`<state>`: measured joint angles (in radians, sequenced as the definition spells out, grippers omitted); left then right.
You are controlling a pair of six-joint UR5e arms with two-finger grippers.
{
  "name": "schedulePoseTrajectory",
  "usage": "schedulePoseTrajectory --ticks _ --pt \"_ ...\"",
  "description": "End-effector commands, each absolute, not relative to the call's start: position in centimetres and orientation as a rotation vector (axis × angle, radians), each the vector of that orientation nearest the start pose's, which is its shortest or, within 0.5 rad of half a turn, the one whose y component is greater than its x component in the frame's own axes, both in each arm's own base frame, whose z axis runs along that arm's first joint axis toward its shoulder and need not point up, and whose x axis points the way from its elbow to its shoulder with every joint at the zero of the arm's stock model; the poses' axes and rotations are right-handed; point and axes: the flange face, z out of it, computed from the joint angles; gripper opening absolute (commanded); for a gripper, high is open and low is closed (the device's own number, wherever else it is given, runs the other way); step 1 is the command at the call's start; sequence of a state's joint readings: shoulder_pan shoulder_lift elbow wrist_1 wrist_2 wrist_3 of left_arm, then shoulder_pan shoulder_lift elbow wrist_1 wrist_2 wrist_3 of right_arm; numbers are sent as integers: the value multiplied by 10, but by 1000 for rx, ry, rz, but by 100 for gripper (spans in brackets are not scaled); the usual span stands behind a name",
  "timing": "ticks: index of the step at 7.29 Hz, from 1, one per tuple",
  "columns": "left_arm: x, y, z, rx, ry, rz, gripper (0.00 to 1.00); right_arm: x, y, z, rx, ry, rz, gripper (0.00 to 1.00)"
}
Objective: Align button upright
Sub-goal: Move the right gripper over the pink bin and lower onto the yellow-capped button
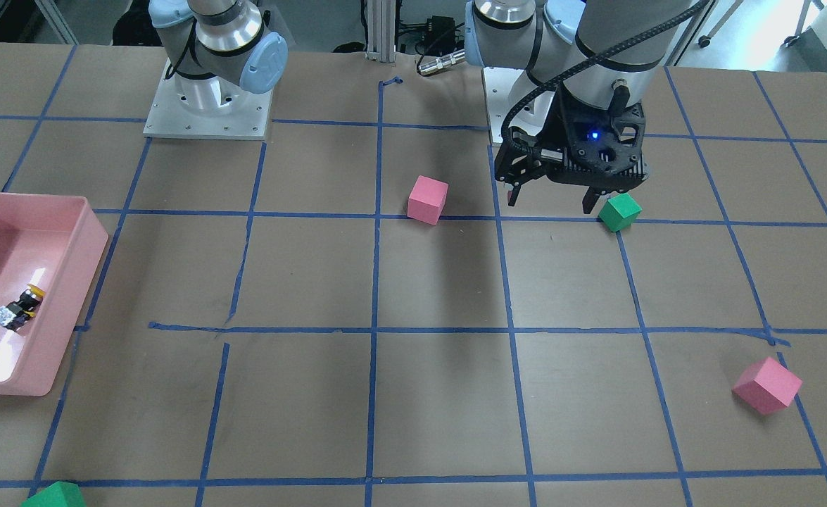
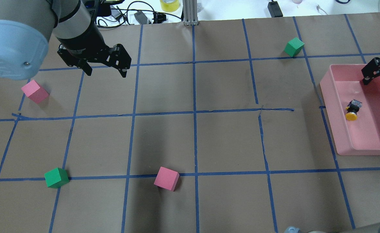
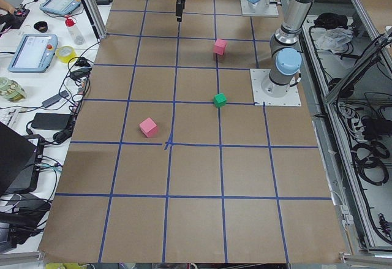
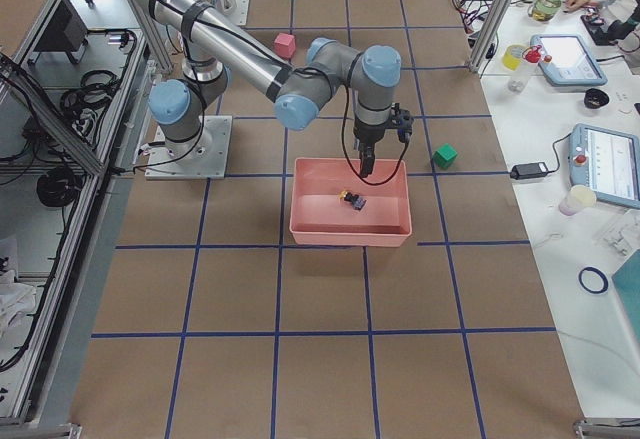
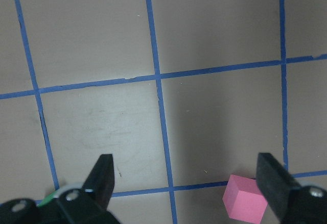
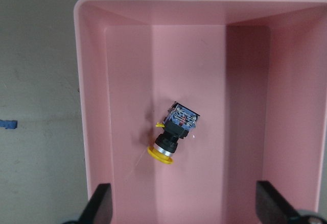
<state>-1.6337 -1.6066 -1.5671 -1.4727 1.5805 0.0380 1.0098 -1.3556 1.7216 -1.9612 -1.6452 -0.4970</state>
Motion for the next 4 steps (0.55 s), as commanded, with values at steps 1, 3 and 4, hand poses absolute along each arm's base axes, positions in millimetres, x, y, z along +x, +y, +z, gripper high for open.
schedulePoseTrajectory --ticks 1,3,4 --pt "-164 -504 481 156 3128 -101 100 -209 -537 291 211 3178 83 100" --pt "-164 -504 481 156 3128 -101 100 -215 -543 256 474 3132 145 100" --pt "-164 -504 481 156 3128 -101 100 -215 -543 236 474 3116 194 100"
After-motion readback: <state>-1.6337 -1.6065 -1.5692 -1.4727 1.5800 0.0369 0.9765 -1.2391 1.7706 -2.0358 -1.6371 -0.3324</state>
